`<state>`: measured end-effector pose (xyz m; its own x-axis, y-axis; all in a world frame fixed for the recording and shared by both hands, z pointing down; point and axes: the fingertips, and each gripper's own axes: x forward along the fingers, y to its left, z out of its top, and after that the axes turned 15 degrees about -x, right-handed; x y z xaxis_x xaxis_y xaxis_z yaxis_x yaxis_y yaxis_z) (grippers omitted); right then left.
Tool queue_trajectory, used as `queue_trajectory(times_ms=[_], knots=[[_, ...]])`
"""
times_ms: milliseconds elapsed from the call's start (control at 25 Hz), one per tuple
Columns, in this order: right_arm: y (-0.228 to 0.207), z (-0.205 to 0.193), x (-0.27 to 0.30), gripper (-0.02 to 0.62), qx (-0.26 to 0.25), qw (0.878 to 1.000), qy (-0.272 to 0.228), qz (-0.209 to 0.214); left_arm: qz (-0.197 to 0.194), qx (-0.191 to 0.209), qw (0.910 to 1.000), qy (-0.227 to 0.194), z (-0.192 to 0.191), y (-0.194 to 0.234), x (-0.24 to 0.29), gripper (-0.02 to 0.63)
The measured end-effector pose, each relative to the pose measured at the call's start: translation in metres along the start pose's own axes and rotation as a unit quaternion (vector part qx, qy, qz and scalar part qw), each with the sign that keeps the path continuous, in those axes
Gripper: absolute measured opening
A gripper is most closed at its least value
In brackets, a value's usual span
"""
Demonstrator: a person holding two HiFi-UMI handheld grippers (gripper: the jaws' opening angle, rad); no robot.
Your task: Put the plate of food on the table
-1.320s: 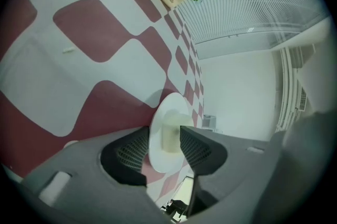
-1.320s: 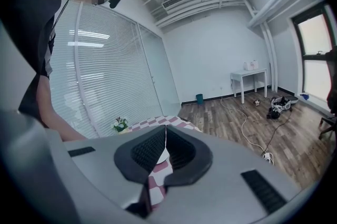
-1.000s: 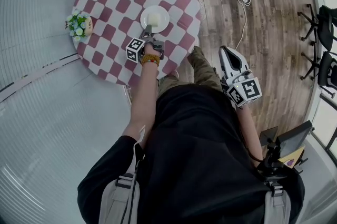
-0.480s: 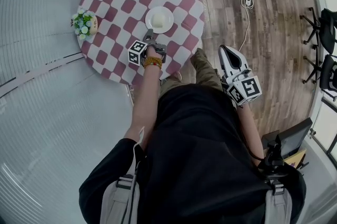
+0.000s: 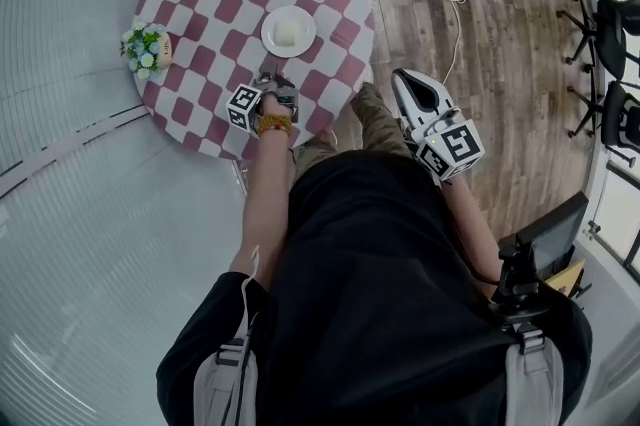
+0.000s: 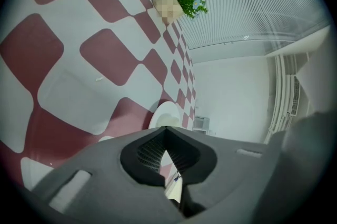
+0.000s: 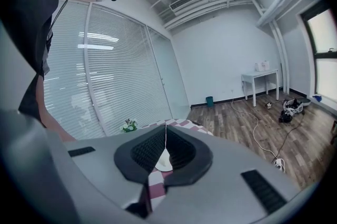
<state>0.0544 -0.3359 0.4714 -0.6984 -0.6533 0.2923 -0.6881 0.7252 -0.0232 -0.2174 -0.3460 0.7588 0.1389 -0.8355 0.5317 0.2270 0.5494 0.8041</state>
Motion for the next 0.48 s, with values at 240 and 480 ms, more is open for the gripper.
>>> queue_trajectory(times_ms=[240, 480], knots=[[0.015, 0.006, 0.013, 0.011, -0.013, 1.0, -0.002, 0.021, -0.006, 0.094, 0.9954, -0.018, 0.014, -0.008, -0.027, 0.005], [0.029, 0.017, 0.03, 0.011, -0.019, 0.999, -0.013, 0.04, -0.015, 0.141, 0.9897, -0.017, 0.025, -0.017, -0.055, 0.003]])
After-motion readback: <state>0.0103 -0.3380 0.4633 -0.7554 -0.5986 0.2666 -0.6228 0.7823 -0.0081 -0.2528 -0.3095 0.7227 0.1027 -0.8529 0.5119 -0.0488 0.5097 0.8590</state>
